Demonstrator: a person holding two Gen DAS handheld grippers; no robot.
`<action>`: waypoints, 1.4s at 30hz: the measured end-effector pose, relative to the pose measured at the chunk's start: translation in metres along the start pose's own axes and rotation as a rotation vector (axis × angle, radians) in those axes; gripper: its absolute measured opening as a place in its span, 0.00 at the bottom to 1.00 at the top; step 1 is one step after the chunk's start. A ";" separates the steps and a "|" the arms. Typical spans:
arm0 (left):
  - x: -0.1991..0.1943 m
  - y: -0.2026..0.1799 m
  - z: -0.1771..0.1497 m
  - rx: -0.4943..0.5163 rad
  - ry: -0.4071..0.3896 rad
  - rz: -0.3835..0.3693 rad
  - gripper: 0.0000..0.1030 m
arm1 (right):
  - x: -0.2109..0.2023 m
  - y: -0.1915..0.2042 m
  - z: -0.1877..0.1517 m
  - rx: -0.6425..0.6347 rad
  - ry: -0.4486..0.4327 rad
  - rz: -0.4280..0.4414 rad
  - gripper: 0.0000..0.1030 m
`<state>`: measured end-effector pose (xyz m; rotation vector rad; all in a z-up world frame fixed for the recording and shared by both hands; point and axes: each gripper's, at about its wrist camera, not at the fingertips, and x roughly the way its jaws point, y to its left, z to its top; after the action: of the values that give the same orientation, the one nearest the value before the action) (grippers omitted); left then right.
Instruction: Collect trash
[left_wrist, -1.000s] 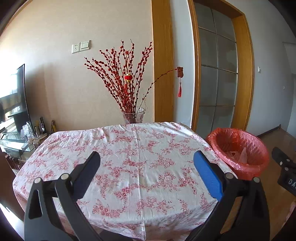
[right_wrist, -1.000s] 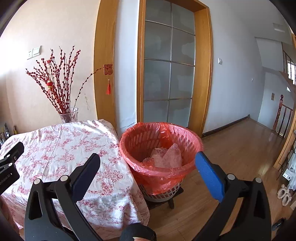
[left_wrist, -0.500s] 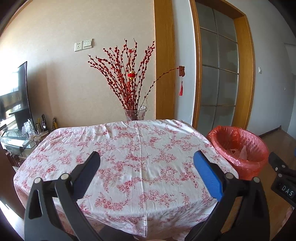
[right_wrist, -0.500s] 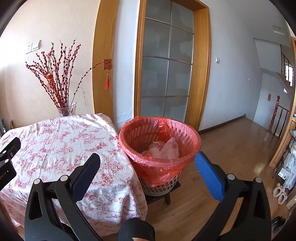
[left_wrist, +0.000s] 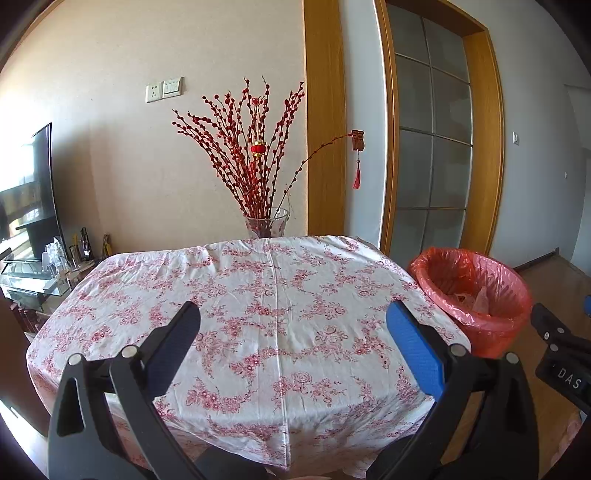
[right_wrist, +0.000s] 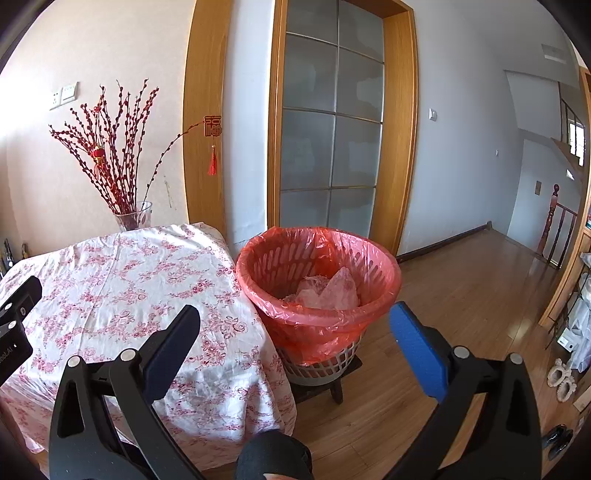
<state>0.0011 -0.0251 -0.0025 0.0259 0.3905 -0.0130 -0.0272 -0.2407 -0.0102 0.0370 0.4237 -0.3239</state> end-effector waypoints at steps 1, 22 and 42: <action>0.000 0.000 0.000 -0.001 0.000 0.001 0.96 | 0.000 0.000 0.000 0.000 0.001 0.001 0.98; -0.001 0.004 0.003 -0.027 0.000 0.004 0.96 | -0.001 0.001 0.001 -0.001 0.003 0.008 0.98; 0.000 0.003 0.002 -0.029 0.005 0.002 0.96 | -0.001 0.001 0.002 -0.004 0.001 0.005 0.98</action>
<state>0.0017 -0.0217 -0.0006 -0.0021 0.3960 -0.0058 -0.0264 -0.2394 -0.0081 0.0346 0.4256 -0.3180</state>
